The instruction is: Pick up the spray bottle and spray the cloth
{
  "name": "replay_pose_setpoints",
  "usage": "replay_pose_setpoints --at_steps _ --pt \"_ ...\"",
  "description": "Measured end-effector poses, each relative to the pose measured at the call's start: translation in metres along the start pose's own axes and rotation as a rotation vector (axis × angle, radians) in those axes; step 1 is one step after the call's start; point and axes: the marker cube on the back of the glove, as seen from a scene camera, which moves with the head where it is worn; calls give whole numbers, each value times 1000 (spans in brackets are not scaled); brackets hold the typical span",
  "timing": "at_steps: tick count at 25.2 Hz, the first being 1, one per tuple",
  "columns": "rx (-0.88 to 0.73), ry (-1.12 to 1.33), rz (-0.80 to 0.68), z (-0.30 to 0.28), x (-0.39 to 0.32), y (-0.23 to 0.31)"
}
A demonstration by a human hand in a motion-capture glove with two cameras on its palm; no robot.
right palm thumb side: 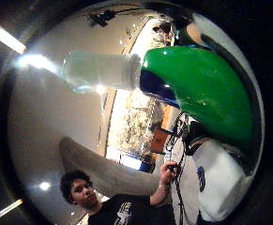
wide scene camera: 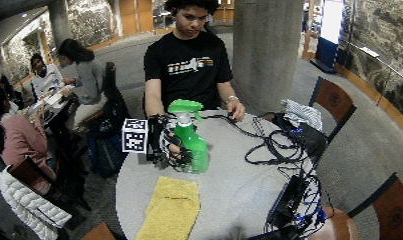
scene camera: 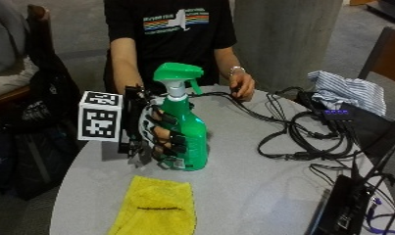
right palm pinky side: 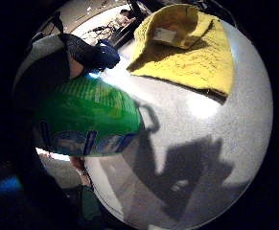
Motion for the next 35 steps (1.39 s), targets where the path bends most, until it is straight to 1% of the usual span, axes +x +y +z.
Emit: replay_pose_setpoints --at_steps 15,20,23,27,30,35 --pt "91 10 -6 7 -2 2" --pt "138 54 -34 -11 -8 11" --pt "181 141 -7 -42 -20 16" --pt "229 392 40 -85 -34 17" --pt "221 561 105 -107 -42 9" --pt "180 701 223 -126 -44 -14"
